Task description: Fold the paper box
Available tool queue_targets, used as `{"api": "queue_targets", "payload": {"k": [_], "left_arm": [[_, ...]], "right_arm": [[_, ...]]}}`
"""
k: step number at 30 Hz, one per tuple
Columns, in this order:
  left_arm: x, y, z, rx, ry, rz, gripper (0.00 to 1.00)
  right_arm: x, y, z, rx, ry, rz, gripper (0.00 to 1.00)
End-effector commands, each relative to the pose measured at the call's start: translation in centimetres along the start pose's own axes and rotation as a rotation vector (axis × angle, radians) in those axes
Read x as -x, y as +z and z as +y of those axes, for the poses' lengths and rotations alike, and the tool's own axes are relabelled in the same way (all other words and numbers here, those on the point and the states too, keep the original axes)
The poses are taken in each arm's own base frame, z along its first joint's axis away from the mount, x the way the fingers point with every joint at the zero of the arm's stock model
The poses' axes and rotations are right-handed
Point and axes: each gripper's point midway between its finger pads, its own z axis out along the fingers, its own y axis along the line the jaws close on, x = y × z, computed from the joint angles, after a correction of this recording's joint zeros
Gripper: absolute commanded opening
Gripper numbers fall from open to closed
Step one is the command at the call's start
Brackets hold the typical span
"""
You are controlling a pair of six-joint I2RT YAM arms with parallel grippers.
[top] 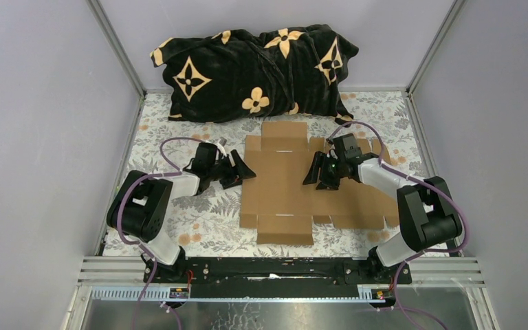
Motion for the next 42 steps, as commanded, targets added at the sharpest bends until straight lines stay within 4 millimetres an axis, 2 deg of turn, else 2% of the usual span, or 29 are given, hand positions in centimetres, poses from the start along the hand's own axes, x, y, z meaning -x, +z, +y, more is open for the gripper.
{"api": "queue_targets", "payload": {"k": [1,5,7,11,13,22,24,30,35,42], "left_arm": [[-0.4,0.8,-0.4,-0.032,0.043,0.007,0.76],[-0.2,0.7,-1.8,-0.070,0.066,-0.005,0.71],[-0.1,0.8,-2.6,-0.085,0.081,-0.004,0.60],[0.3,1.4,-4.0,-0.076,0.118,0.010,0.26],[0.5,1.7,-4.6,-0.066,0.138,0.016,0.20],[1.7,1.6,-7.1,-0.037,0.196,0.004,0.15],[1.9,1.7,-7.5,-0.030,0.206,0.001,0.11],[2.0,2.1,-8.4,-0.004,0.233,0.000,0.06],[3.0,0.9,-8.4,0.075,0.260,-0.025,0.06],[4.2,-0.6,-8.2,0.185,0.291,-0.034,0.06]], "right_arm": [[0.0,0.5,0.5,0.037,0.001,0.004,0.65],[-0.2,0.7,0.4,0.038,0.008,0.008,0.65],[-0.2,0.8,0.5,0.048,0.009,0.010,0.65],[-0.3,1.0,0.5,0.057,0.012,0.011,0.64],[-0.3,0.9,0.7,0.062,0.011,0.010,0.64],[0.0,0.9,1.2,0.087,0.007,0.004,0.64],[0.2,0.8,1.4,0.095,0.007,-0.001,0.64],[0.5,0.1,2.0,0.105,-0.006,-0.011,0.65],[1.6,-1.5,3.2,0.119,-0.028,-0.041,0.66],[4.1,-5.1,4.4,0.120,-0.043,-0.116,0.68]]}}
